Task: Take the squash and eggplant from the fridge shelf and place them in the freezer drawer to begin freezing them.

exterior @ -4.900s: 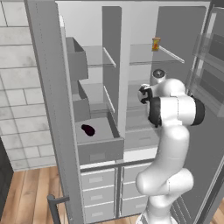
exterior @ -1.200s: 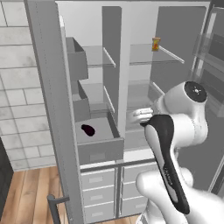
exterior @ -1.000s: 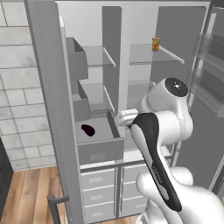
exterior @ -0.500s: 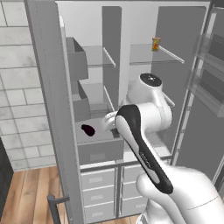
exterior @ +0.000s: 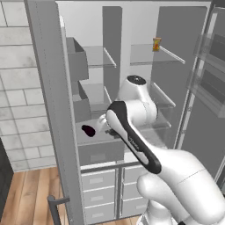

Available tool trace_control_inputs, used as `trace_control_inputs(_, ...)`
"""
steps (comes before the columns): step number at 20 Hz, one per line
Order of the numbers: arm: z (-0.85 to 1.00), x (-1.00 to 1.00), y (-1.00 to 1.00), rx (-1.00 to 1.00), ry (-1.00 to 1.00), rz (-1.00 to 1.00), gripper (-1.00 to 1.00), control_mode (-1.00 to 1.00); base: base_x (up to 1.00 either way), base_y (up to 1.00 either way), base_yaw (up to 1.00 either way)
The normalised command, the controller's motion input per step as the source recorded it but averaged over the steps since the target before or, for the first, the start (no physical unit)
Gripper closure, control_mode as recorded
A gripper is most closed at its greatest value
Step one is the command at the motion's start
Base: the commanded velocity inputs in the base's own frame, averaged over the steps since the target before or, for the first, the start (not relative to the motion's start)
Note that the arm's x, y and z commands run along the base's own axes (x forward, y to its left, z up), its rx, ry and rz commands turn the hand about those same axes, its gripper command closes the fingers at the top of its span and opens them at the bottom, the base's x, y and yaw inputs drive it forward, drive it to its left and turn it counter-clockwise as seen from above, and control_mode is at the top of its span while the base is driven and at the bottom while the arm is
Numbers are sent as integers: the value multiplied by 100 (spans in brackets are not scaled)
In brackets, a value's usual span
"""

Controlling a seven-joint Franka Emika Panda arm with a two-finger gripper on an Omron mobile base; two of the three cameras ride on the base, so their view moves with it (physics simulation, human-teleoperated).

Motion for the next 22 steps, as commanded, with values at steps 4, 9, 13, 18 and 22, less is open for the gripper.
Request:
trace_control_inputs(4,-39,51,5,0,3,0,100,-100,0,0,0)
trace_control_inputs(9,-17,63,14,0,0,0,100,-100,0,0,0)
trace_control_inputs(13,-28,51,19,-1,0,0,100,-100,0,0,0)
trace_control_inputs(18,-50,47,17,-1,0,0,100,-100,0,0,0)
trace_control_inputs(22,-46,39,18,-2,0,0,100,-100,0,0,0)
